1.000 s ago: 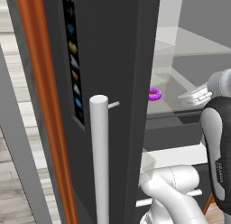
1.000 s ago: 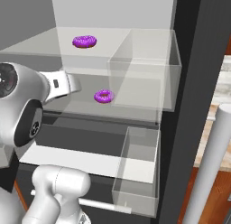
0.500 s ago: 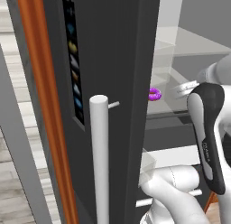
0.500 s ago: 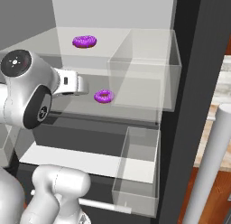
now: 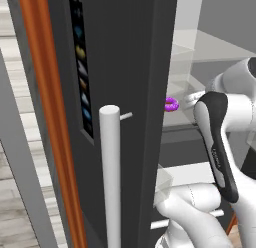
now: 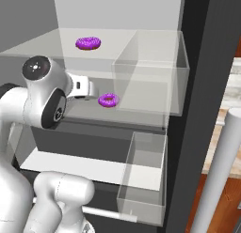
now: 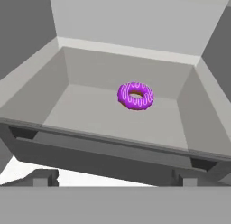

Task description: Take the donuts from the fridge and place them on the empty tray on the dining counter.

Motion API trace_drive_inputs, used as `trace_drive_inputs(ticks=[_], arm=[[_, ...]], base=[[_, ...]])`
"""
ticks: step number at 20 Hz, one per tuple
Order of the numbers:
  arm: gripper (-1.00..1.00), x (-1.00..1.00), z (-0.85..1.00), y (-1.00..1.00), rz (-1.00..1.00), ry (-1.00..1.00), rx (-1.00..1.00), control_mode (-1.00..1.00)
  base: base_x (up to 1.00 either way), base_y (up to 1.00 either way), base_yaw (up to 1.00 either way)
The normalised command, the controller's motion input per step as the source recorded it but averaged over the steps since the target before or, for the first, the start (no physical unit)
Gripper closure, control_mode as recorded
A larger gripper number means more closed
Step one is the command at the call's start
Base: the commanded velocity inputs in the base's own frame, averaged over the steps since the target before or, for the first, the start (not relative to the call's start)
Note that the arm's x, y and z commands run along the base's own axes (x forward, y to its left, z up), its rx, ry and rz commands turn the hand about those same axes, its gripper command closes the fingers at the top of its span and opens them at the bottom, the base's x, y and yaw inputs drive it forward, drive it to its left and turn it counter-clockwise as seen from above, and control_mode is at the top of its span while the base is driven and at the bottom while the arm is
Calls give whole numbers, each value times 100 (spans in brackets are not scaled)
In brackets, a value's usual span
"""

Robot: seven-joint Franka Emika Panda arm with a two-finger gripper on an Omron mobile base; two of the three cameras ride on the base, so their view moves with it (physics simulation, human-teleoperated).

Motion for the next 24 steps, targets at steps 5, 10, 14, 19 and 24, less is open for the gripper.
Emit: trace_drive_inputs(ticks=[5, 10, 14, 19, 24], arm=[[-100, 47, -37, 0, 0, 0, 0, -100], [-100, 46, -31, 0, 0, 0, 0, -100], [-100, 48, -22, 0, 0, 0, 0, -100], [-100, 56, -20, 2, 0, 0, 0, -100], [-100, 49, -18, 2, 0, 0, 0, -100]], base=[[0, 0, 0], [0, 0, 0], [0, 0, 0], [0, 0, 0], [0, 0, 0]])
